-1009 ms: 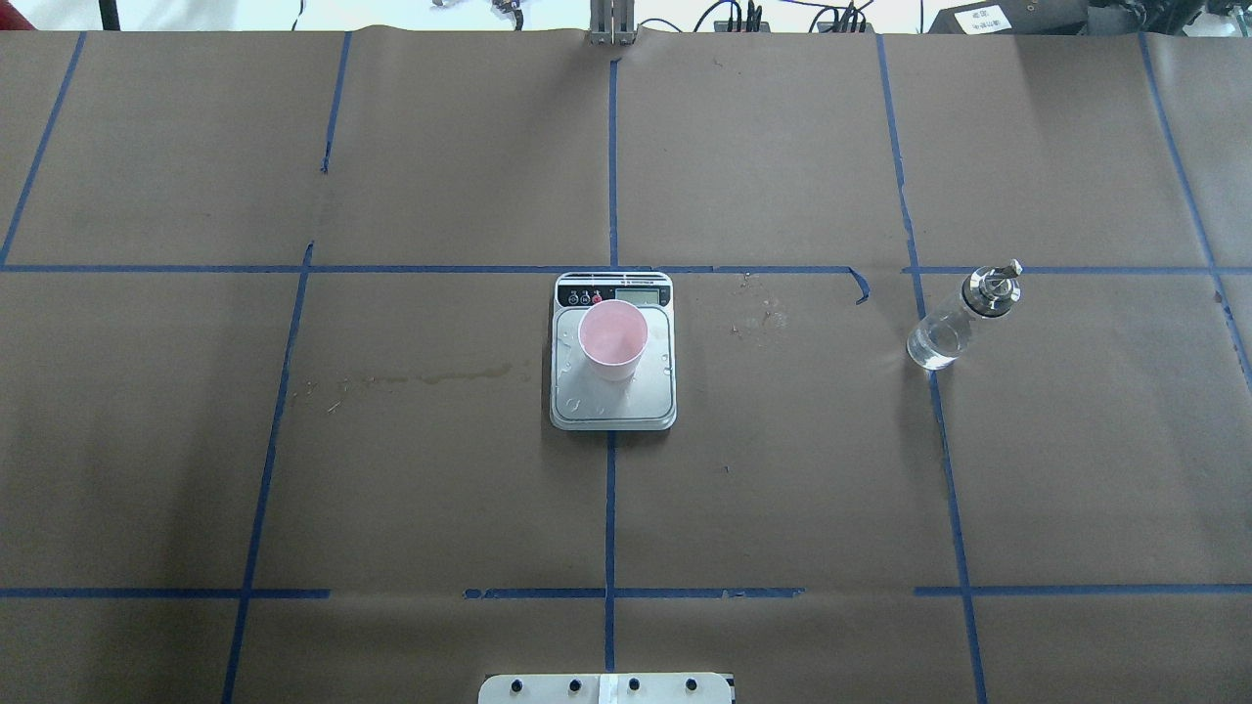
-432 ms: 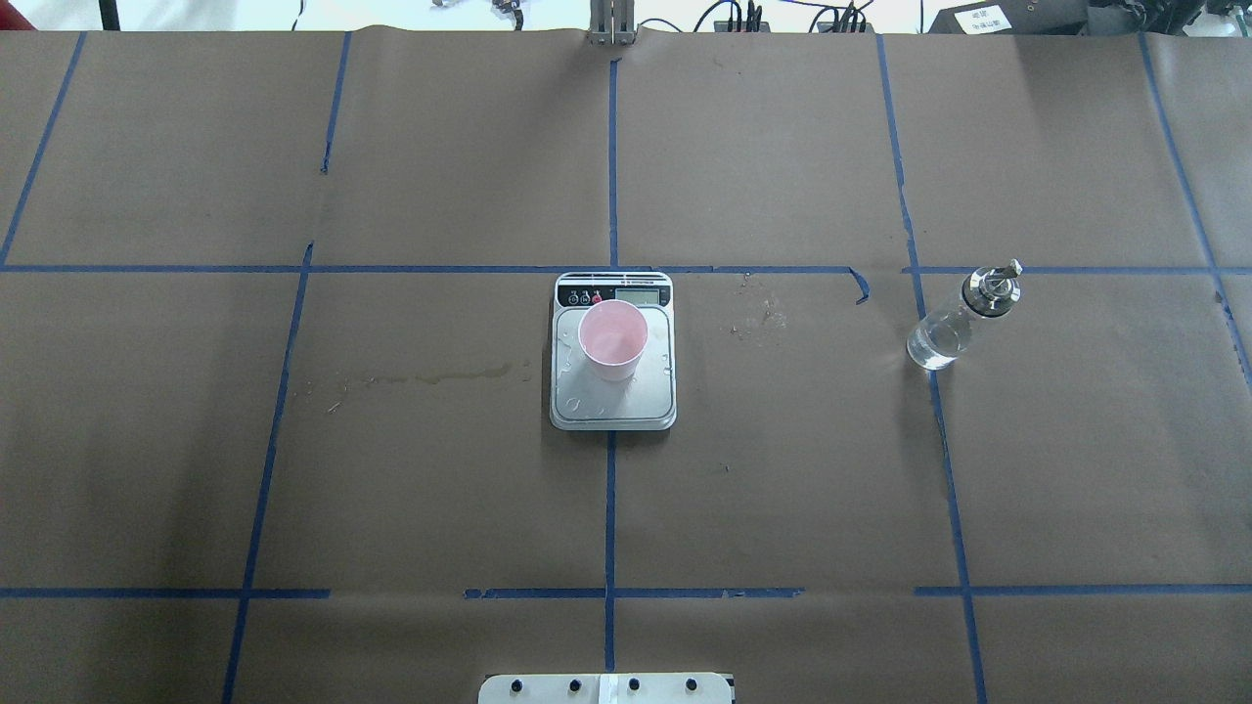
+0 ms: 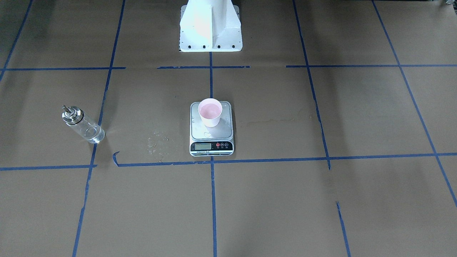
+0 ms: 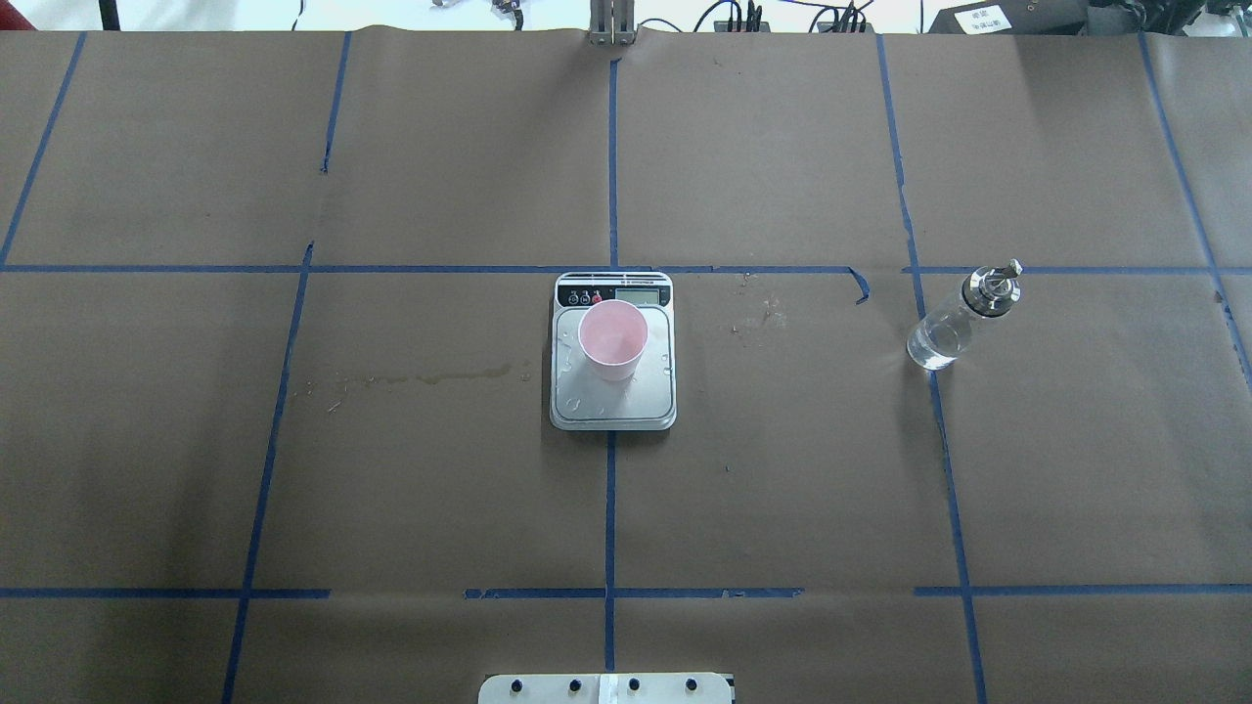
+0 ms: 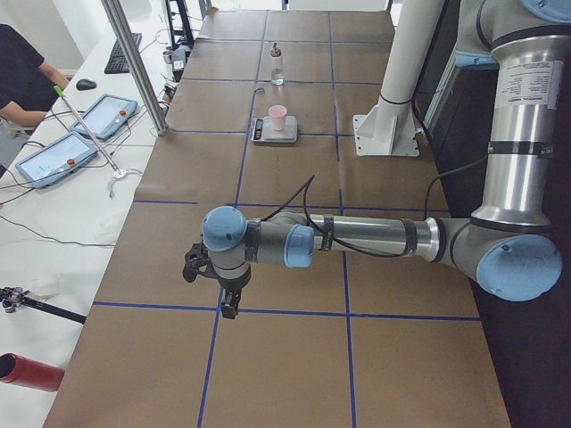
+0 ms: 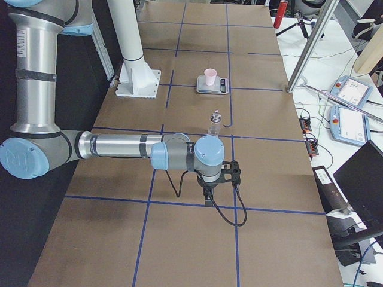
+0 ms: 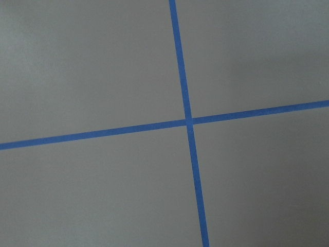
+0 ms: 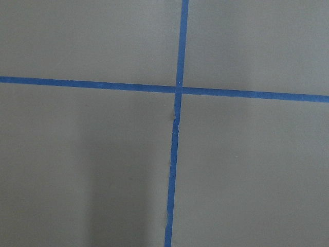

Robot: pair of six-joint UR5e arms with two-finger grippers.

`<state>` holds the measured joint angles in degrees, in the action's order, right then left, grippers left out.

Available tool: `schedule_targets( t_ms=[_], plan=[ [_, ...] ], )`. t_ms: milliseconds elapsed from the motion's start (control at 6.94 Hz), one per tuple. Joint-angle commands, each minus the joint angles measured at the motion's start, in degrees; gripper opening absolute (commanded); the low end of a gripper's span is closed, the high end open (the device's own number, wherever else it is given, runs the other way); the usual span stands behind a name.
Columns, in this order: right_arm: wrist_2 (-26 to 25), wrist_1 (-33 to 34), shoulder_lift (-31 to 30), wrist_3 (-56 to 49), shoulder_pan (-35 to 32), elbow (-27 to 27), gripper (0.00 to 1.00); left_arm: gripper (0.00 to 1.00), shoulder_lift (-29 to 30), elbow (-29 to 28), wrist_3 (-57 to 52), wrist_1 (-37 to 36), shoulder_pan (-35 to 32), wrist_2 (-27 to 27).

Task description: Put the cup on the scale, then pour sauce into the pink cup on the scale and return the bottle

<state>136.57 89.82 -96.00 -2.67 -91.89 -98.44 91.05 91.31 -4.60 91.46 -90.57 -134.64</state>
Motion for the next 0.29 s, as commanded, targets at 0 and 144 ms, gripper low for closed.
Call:
schedule_targets(
  t_ms=[0,144],
  plan=[
    [0.01,0.00,-0.06,0.03,-0.13,0.00,1.00,1.00,0.00,0.01,-0.06,-0.23,-0.05,0.08],
    [0.01,0.00,-0.06,0.03,-0.31,0.00,1.00,1.00,0.00,0.10,-0.14,-0.32,-0.05,0.08]
  ],
)
